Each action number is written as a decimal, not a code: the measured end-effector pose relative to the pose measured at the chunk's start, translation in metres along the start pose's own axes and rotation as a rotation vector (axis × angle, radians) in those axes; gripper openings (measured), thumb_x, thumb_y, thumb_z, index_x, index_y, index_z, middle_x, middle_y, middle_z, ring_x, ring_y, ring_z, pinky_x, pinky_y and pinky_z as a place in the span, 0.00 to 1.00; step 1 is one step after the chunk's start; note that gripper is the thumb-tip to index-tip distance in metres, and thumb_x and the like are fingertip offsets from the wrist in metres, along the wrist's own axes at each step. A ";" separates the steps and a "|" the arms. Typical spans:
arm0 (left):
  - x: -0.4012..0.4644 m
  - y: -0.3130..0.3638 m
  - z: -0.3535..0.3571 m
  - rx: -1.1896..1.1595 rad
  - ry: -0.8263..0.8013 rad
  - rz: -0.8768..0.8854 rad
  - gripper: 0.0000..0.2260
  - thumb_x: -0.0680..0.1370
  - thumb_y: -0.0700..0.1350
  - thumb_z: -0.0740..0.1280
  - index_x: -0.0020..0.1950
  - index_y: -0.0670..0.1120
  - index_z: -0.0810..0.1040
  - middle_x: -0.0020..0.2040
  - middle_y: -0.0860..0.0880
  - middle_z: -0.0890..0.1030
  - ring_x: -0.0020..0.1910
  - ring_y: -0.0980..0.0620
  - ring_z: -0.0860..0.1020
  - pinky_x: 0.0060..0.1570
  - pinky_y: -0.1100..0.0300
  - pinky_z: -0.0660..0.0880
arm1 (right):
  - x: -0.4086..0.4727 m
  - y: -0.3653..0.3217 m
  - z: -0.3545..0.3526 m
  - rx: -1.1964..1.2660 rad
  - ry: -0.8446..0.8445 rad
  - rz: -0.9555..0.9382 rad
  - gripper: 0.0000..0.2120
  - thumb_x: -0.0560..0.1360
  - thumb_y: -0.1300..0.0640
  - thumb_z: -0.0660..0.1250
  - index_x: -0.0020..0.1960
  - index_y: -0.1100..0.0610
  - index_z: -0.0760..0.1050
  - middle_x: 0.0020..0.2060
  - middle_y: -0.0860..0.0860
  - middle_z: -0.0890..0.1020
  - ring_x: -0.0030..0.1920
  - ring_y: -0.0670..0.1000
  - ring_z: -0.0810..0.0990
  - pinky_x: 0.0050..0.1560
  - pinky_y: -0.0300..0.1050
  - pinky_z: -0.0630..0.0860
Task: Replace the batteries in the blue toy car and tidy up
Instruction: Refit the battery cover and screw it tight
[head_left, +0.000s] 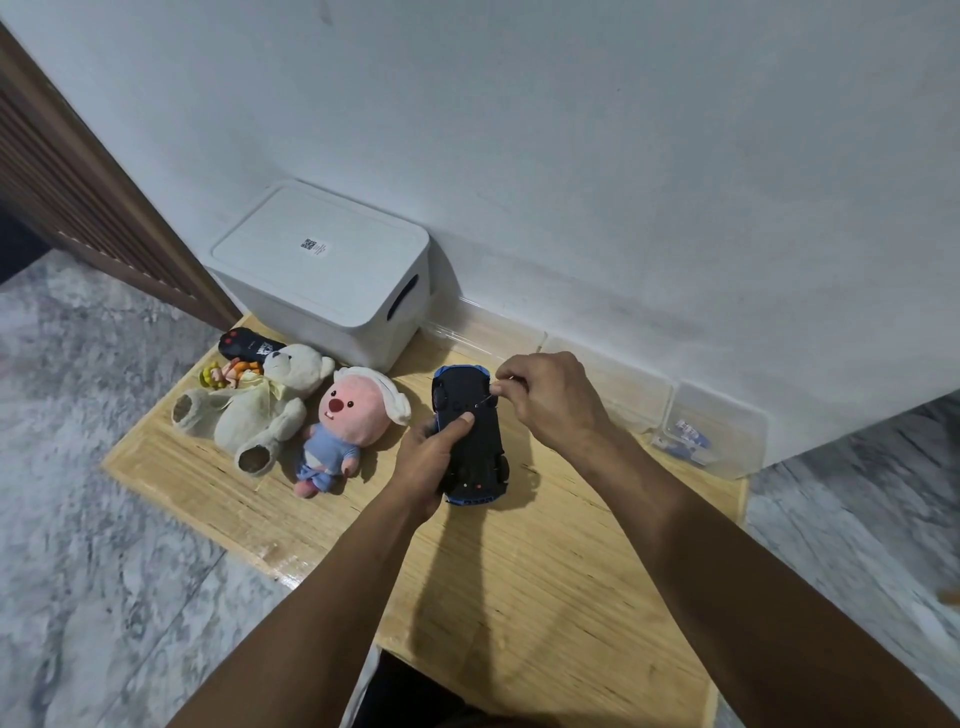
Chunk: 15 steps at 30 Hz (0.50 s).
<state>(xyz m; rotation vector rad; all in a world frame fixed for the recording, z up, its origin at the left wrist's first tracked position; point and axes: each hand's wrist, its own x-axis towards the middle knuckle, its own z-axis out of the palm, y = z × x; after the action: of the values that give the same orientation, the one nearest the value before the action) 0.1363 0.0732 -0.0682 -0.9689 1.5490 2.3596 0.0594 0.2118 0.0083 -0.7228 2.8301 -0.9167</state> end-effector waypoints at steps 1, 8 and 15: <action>0.000 0.001 0.000 0.004 0.005 0.004 0.10 0.77 0.43 0.69 0.55 0.39 0.80 0.48 0.39 0.84 0.46 0.42 0.83 0.51 0.47 0.79 | -0.001 0.000 0.000 0.011 -0.020 0.005 0.06 0.77 0.59 0.67 0.48 0.60 0.82 0.38 0.56 0.84 0.40 0.55 0.81 0.39 0.42 0.70; -0.002 0.001 0.003 -0.013 0.022 0.043 0.10 0.77 0.40 0.68 0.57 0.38 0.80 0.50 0.39 0.84 0.46 0.43 0.82 0.47 0.51 0.81 | -0.006 -0.013 -0.003 -0.298 -0.110 0.001 0.15 0.82 0.51 0.58 0.52 0.61 0.76 0.44 0.58 0.81 0.46 0.61 0.79 0.40 0.48 0.70; -0.004 0.002 0.000 0.027 0.031 0.074 0.10 0.77 0.38 0.69 0.57 0.39 0.79 0.48 0.42 0.84 0.44 0.46 0.83 0.40 0.56 0.80 | -0.005 -0.015 -0.004 -0.405 -0.178 0.043 0.22 0.82 0.44 0.54 0.43 0.59 0.75 0.35 0.52 0.73 0.39 0.56 0.75 0.38 0.46 0.65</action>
<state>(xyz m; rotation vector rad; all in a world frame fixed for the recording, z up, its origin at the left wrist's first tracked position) 0.1388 0.0734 -0.0644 -0.9633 1.6522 2.3767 0.0695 0.2057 0.0194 -0.7326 2.8792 -0.2535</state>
